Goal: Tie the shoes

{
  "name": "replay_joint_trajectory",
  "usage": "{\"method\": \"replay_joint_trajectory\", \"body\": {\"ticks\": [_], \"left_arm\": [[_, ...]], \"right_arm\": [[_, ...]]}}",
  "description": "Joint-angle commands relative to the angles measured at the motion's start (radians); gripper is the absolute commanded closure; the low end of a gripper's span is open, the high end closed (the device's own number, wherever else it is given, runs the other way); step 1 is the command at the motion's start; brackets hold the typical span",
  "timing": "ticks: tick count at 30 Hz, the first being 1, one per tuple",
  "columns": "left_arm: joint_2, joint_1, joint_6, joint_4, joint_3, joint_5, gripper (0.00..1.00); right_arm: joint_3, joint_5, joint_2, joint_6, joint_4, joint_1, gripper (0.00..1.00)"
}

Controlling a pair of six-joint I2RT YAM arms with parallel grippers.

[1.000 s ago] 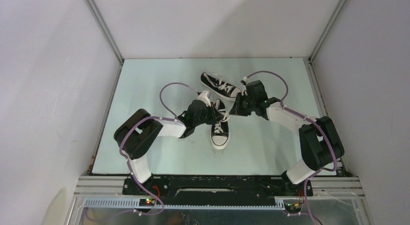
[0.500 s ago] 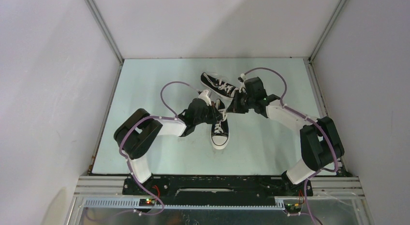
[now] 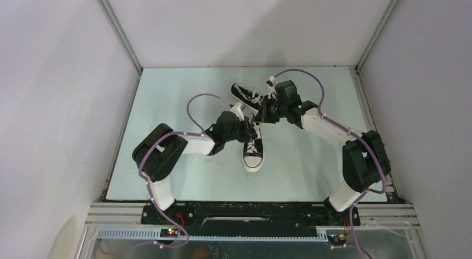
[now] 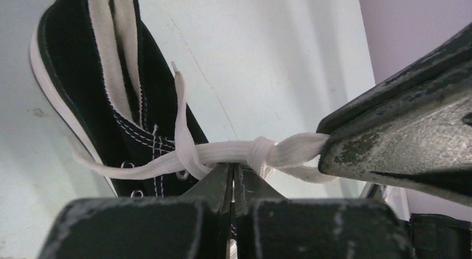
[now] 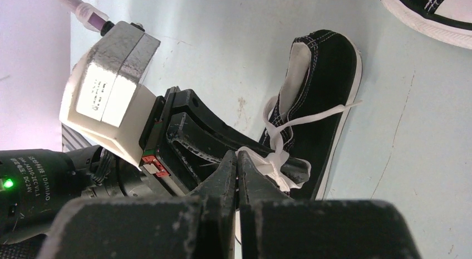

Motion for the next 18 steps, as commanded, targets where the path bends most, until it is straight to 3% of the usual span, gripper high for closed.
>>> {"method": "replay_joint_trajectory", "body": {"ticks": [1, 6, 18], "left_arm": [[0.036, 0.022, -0.076, 0.099, 0.029, 0.102, 1.00], [0.093, 0.049, -0.214, 0.237, 0.028, 0.155, 1.00], [0.173, 0.060, -0.271, 0.211, 0.043, 0.198, 1.00]], "right_arm": [[0.062, -0.018, 0.022, -0.006, -0.004, 0.000, 1.00], [0.070, -0.031, 0.036, -0.002, 0.006, 0.001, 1.00], [0.159, -0.060, 0.105, -0.004, -0.010, 0.009, 1.00]]}}
